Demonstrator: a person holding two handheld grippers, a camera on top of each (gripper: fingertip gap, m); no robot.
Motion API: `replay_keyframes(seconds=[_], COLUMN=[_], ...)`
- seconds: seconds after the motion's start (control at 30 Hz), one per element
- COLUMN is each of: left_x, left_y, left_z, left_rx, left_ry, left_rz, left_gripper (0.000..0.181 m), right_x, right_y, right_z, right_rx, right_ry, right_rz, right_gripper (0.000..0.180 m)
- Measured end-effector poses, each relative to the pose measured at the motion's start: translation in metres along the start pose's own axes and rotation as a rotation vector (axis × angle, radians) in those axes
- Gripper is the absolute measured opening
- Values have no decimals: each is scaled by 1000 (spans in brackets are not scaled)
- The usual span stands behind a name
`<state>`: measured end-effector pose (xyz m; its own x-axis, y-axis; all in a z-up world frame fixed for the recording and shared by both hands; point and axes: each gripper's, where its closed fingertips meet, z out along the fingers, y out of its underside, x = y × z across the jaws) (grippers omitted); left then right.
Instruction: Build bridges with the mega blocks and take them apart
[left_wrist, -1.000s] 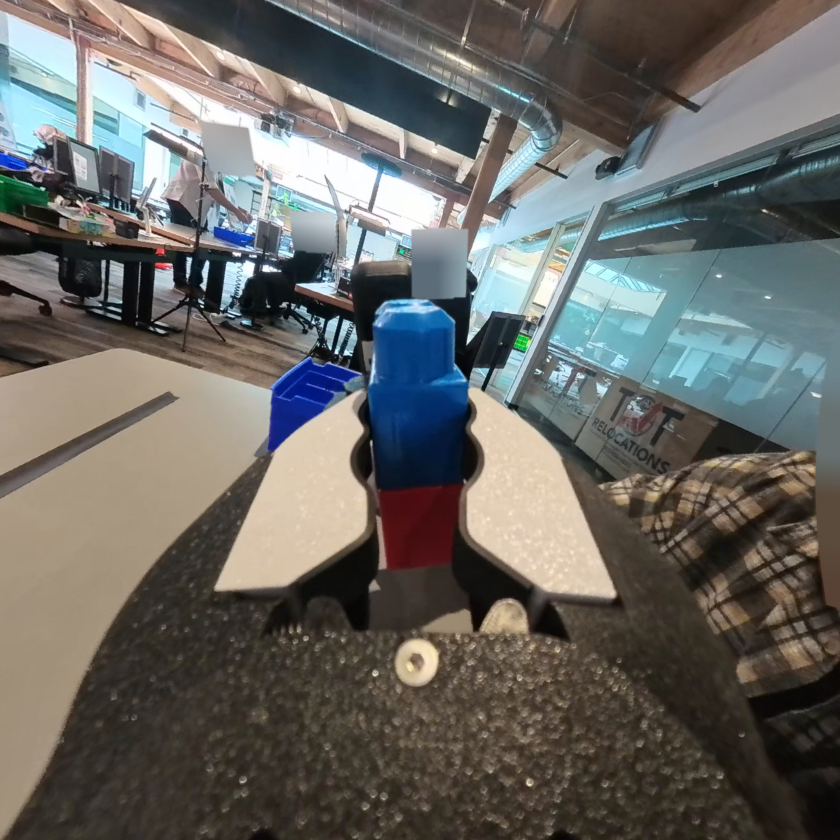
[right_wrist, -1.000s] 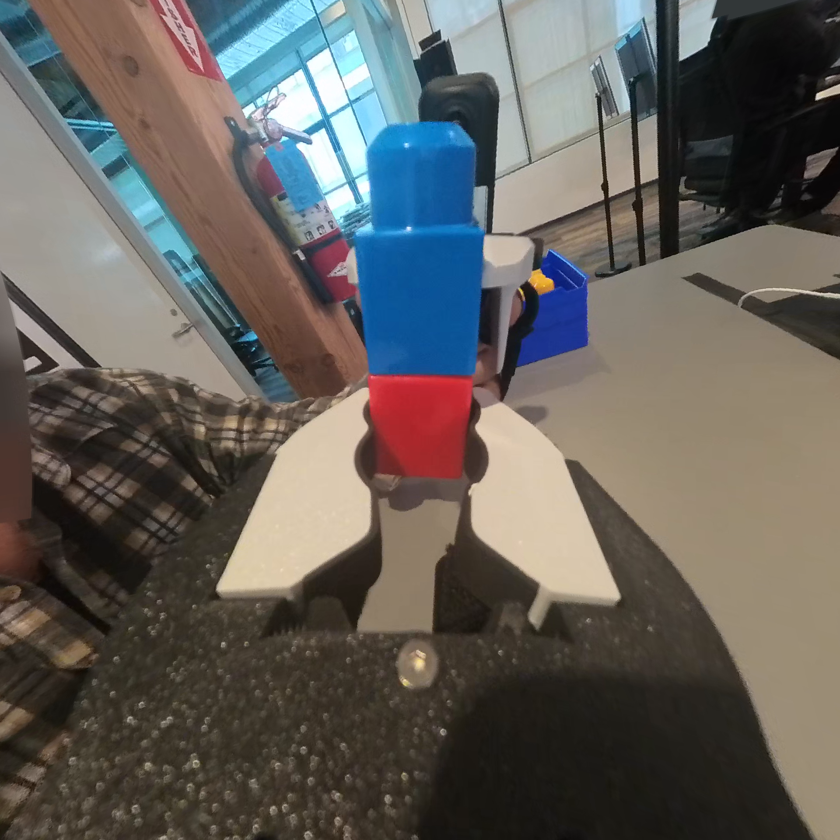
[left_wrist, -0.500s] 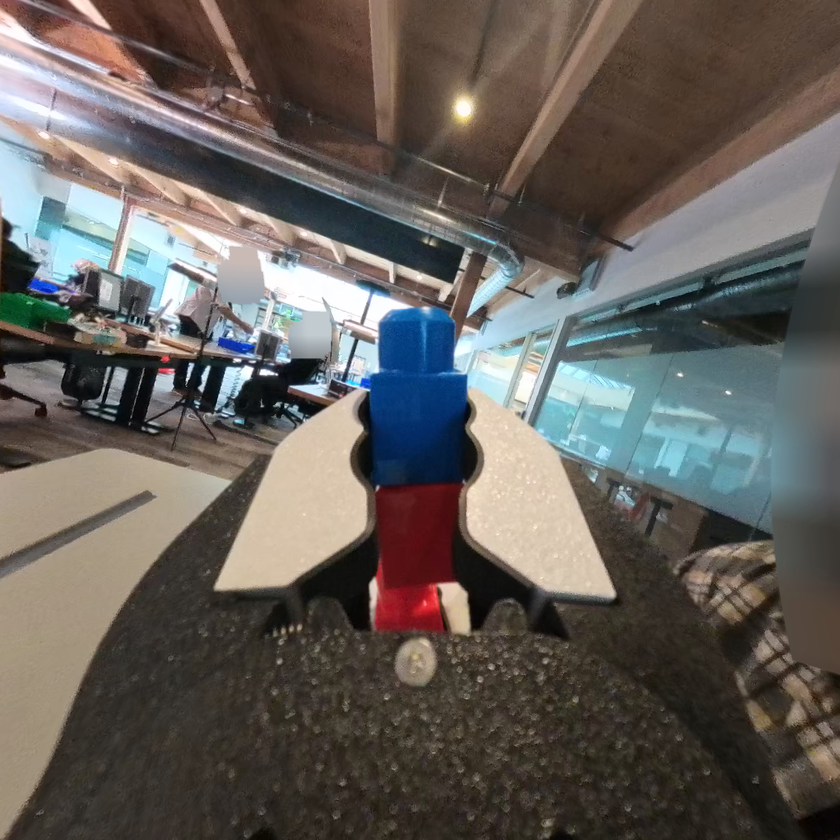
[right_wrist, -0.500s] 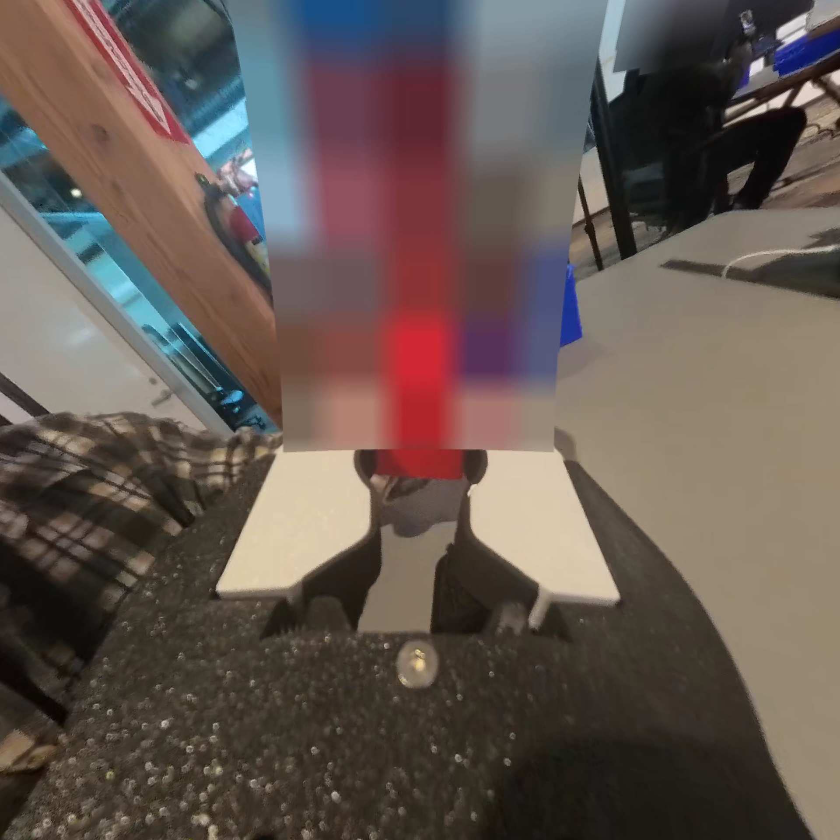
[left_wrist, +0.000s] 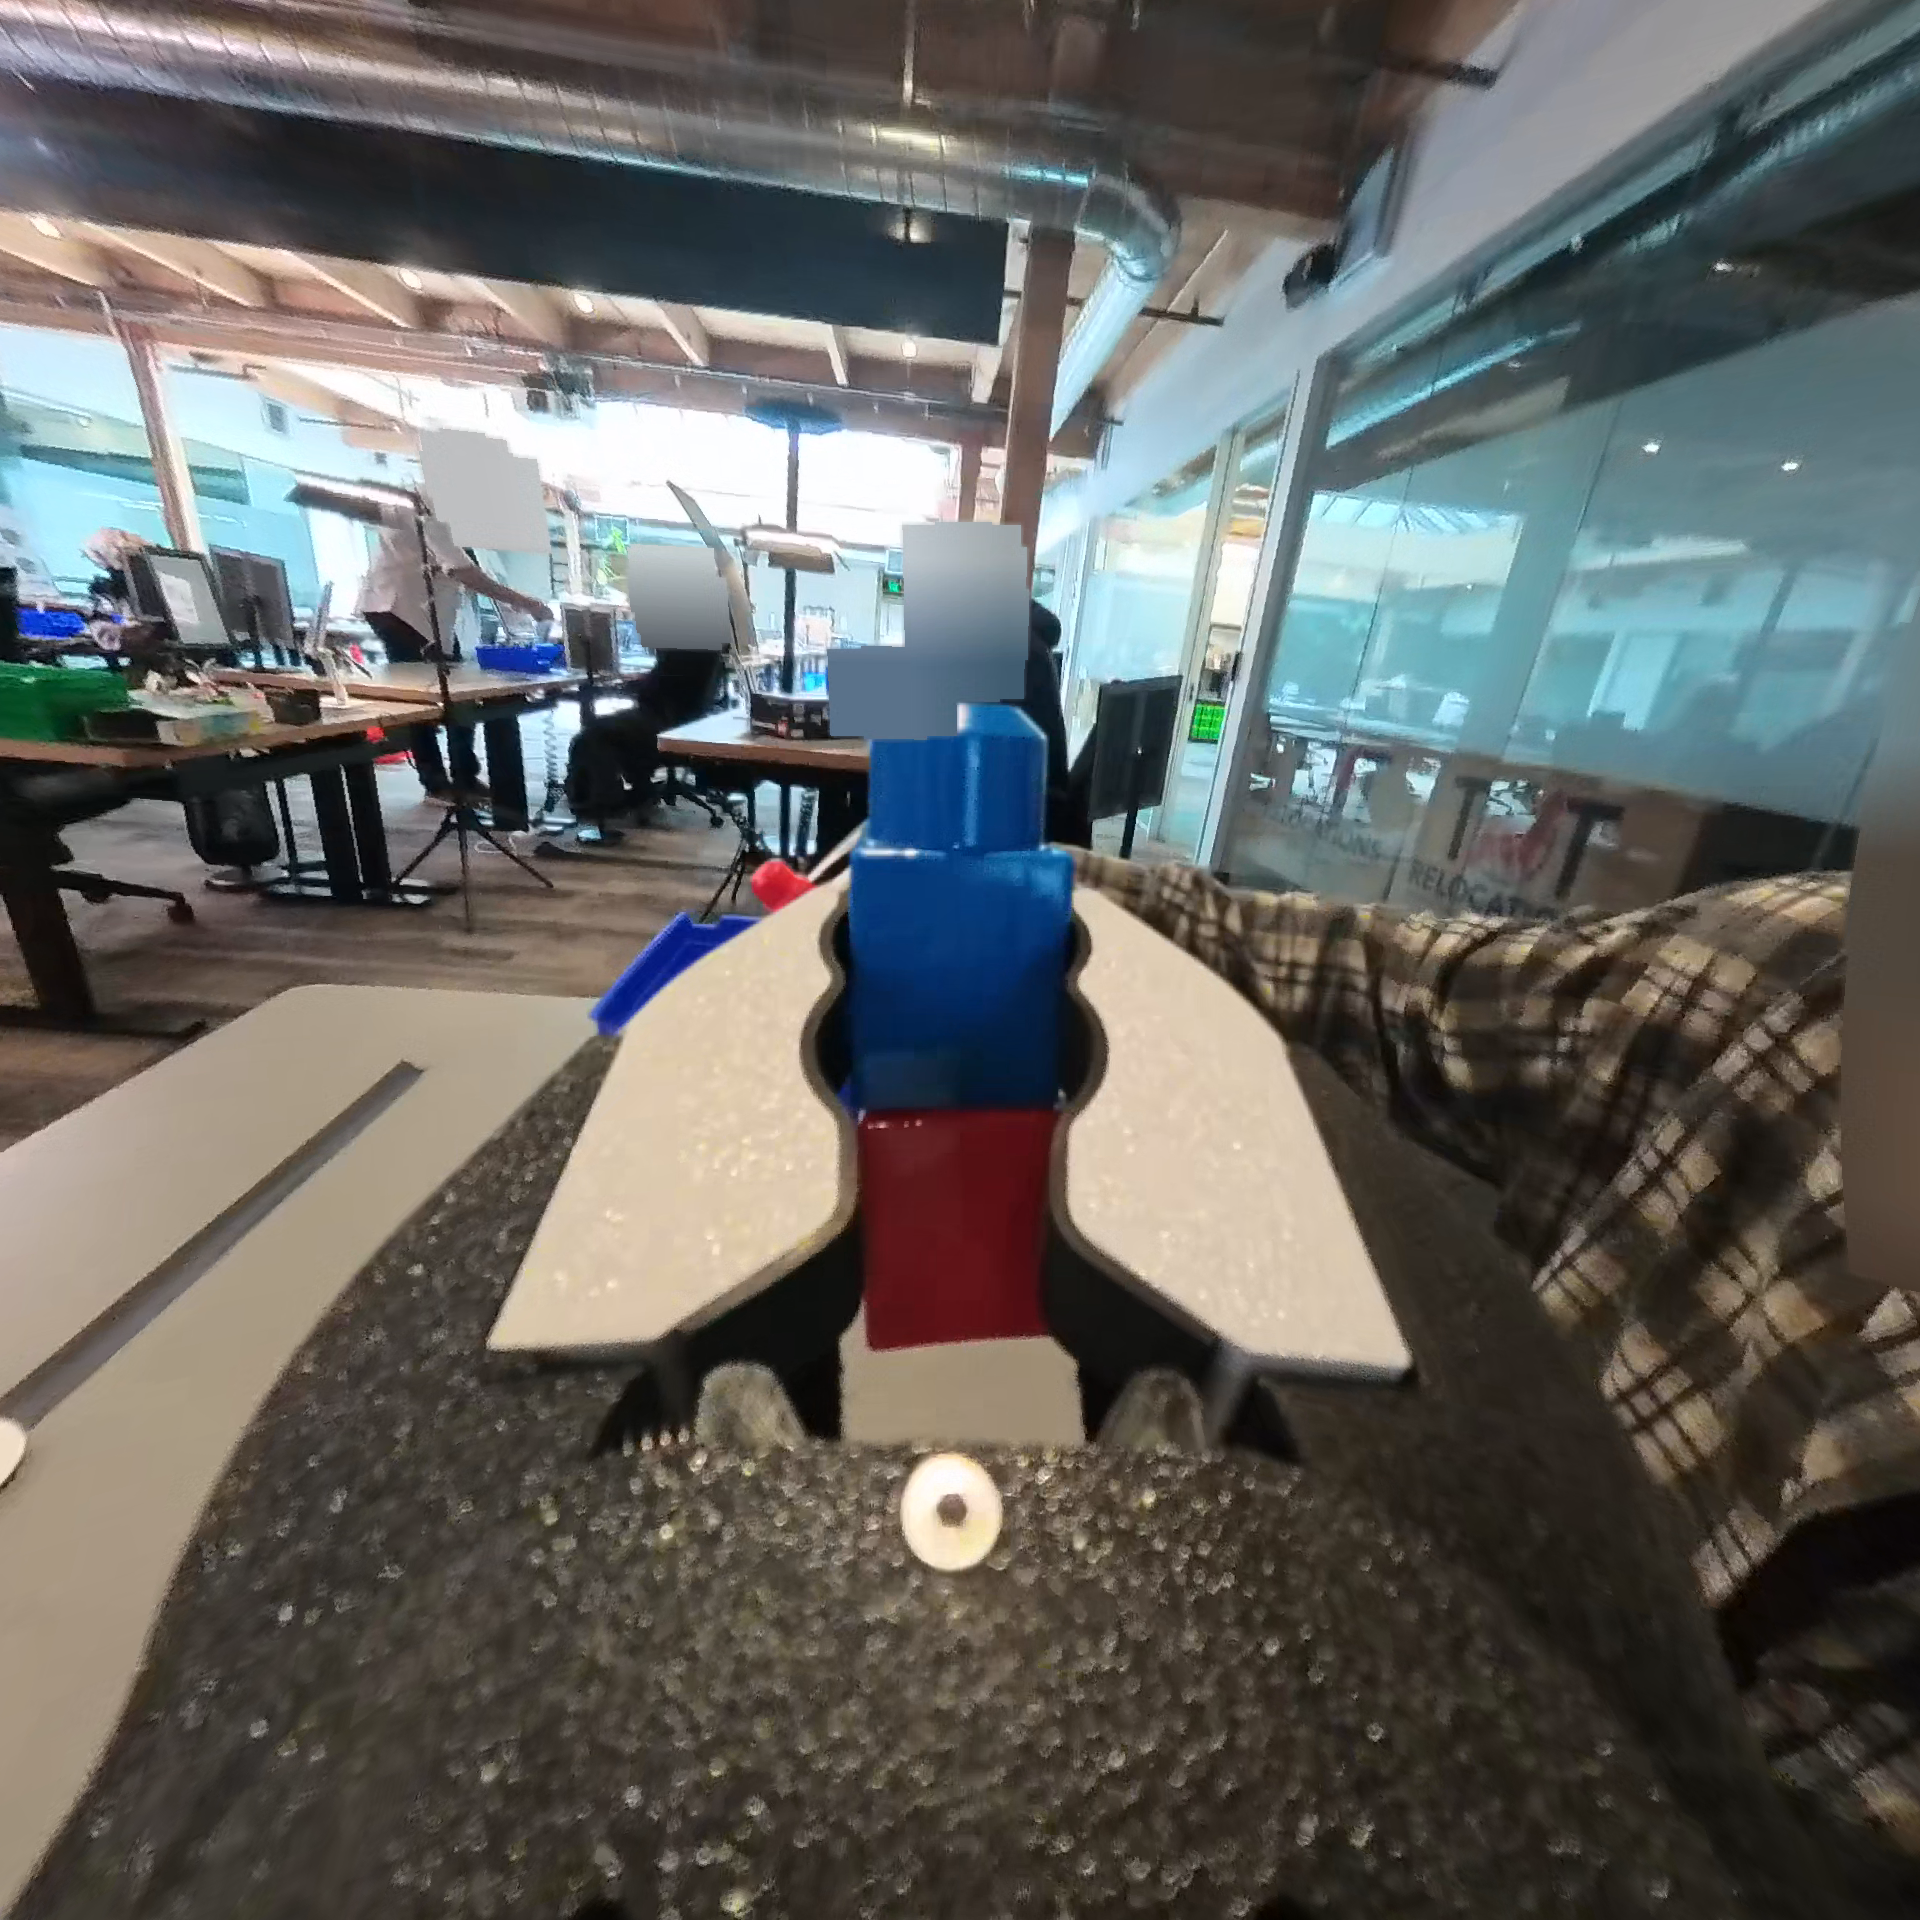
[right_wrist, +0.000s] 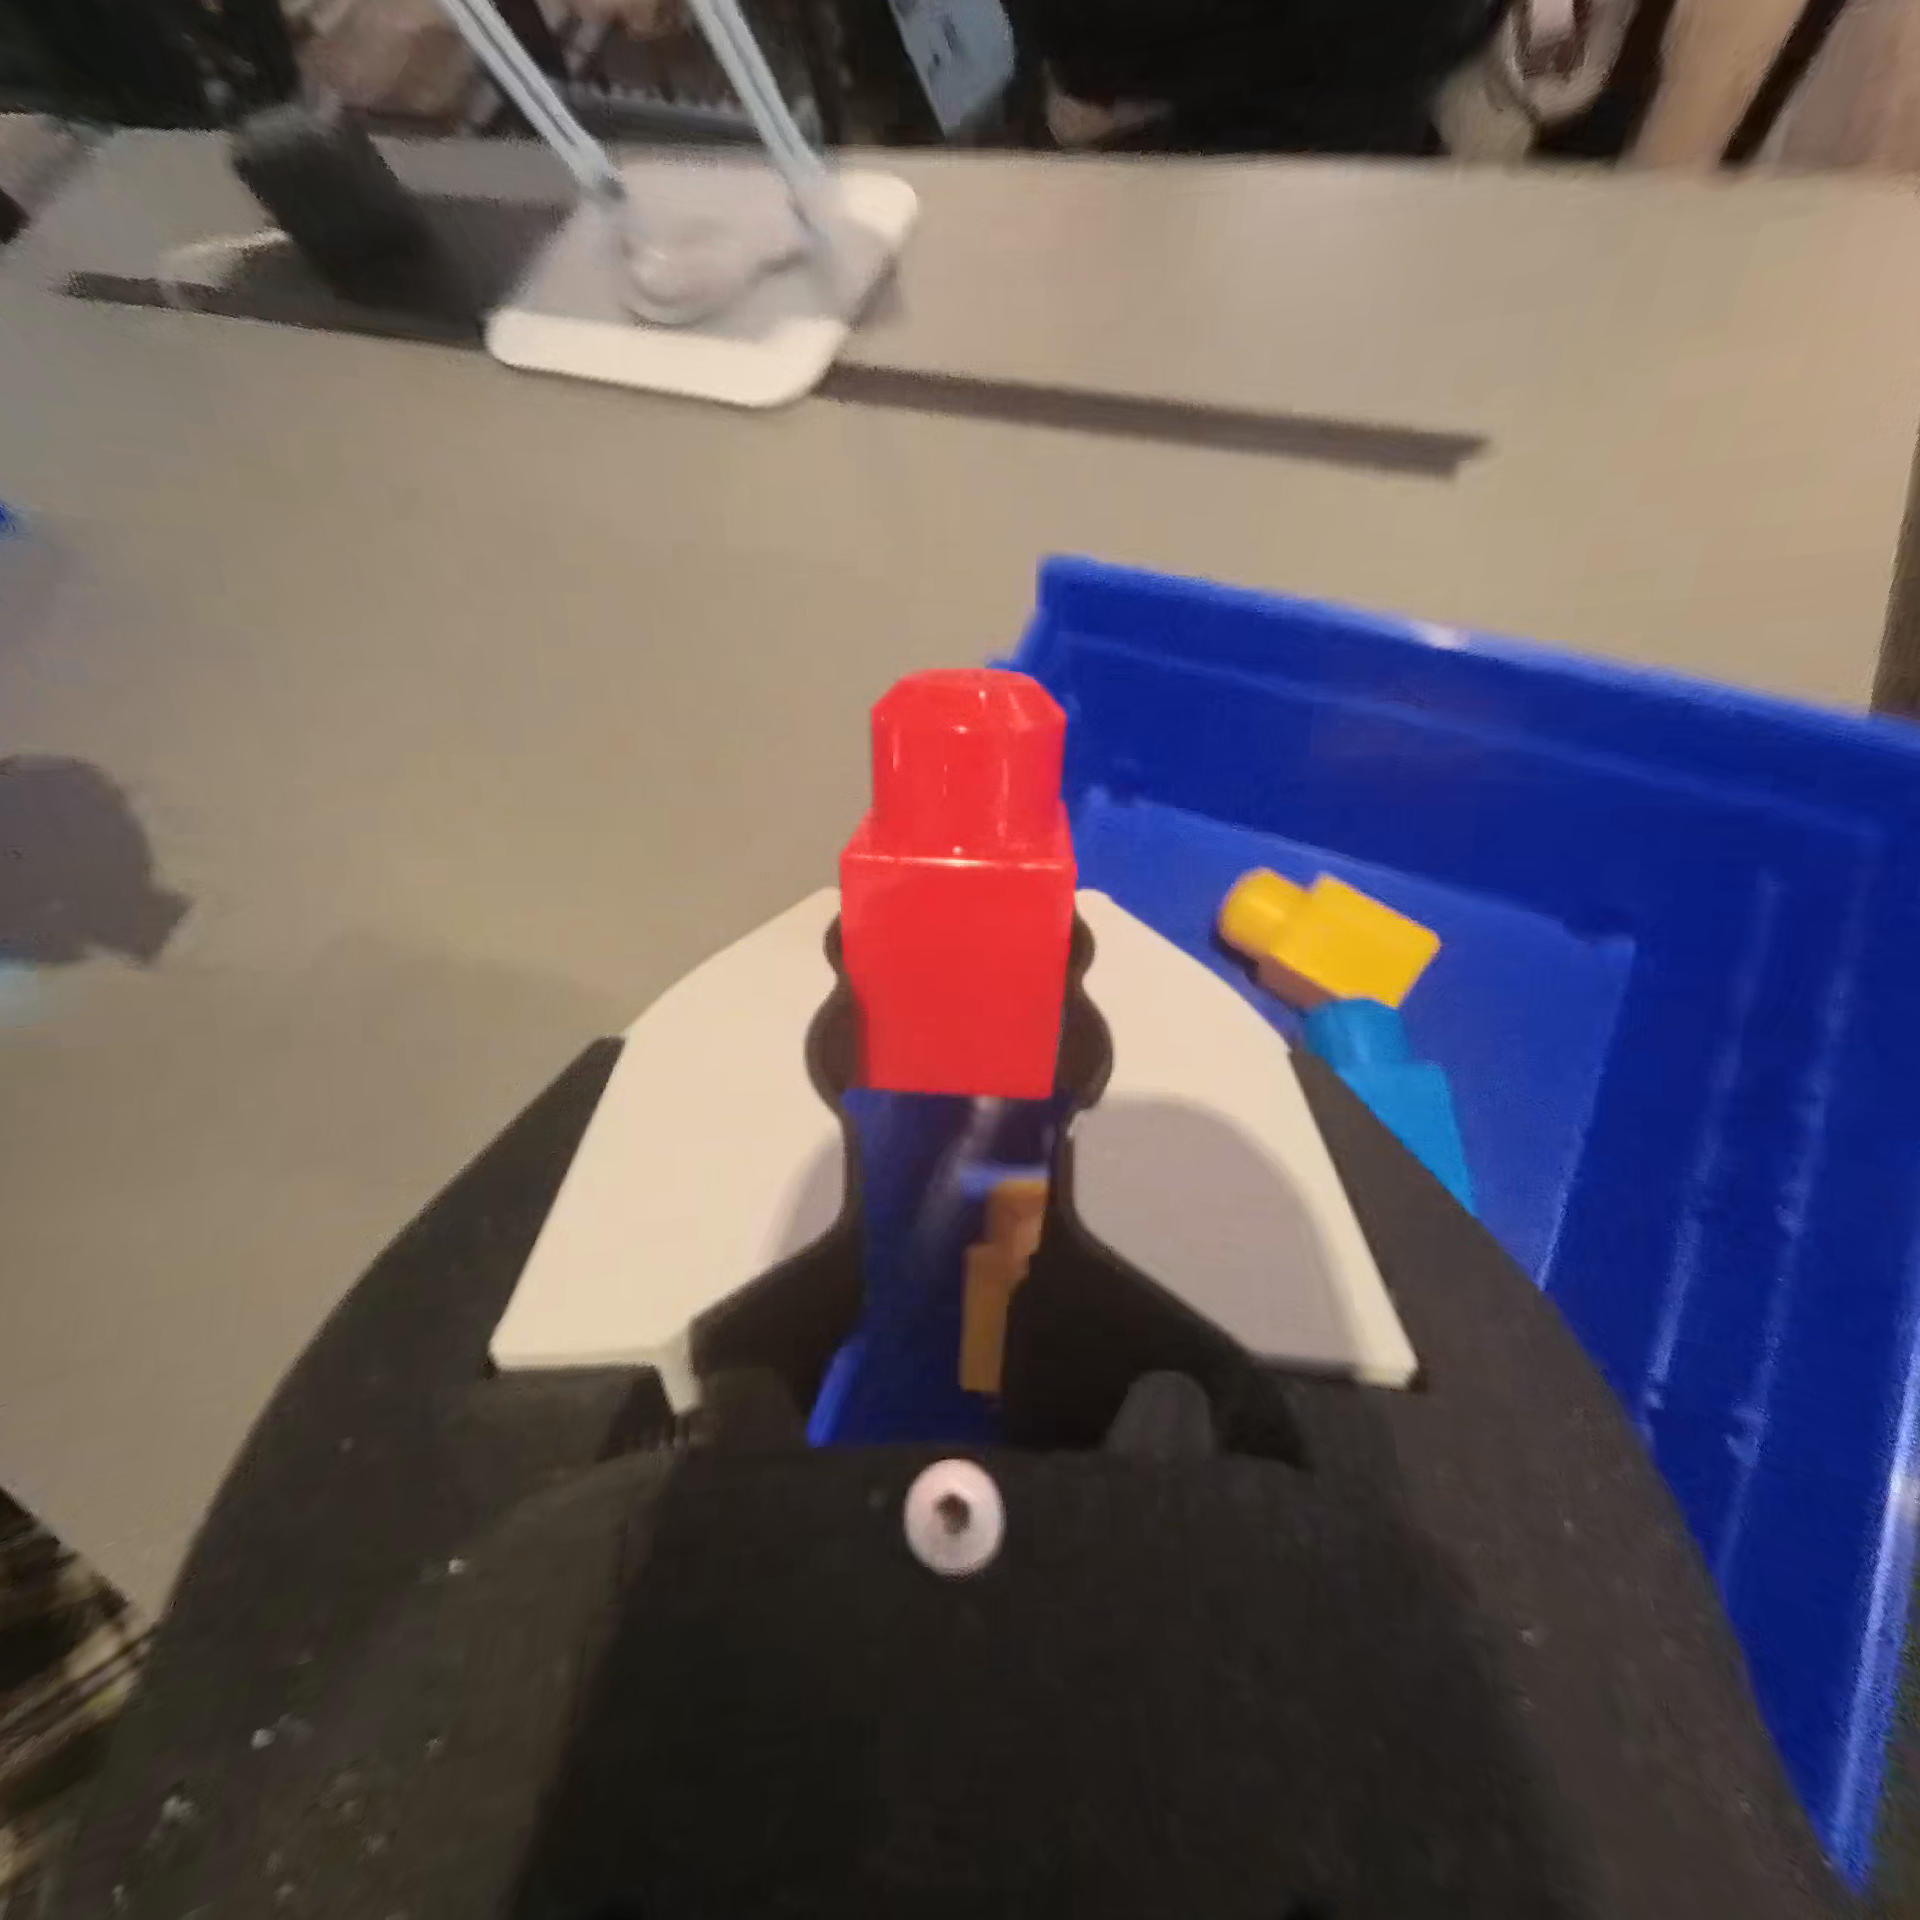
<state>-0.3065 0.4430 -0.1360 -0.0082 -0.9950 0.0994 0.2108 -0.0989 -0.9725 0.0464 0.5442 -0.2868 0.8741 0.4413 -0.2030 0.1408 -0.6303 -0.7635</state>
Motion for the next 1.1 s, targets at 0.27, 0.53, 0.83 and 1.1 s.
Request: replay_keyframes(seconds=[0.27,0.53,0.83,1.1], left_x=[-11,-25,-26,-28], left_y=[17,28,33,40], left_z=[2,3,6,11], left_rx=[-30,0,20,14], left_ry=[-8,7,24,37], left_rz=[-73,-148,-172,-195], left_gripper=[37,37,37,37], right_x=[38,-164,-330,-349], right_y=[25,-86,-97,-101], right_z=[13,-26,14,33], right_rx=[-10,527,553,546], right_ry=[47,-535,-1045,-1122], right_rz=[35,-110,-135,-161], right_gripper=[59,73,61,46])
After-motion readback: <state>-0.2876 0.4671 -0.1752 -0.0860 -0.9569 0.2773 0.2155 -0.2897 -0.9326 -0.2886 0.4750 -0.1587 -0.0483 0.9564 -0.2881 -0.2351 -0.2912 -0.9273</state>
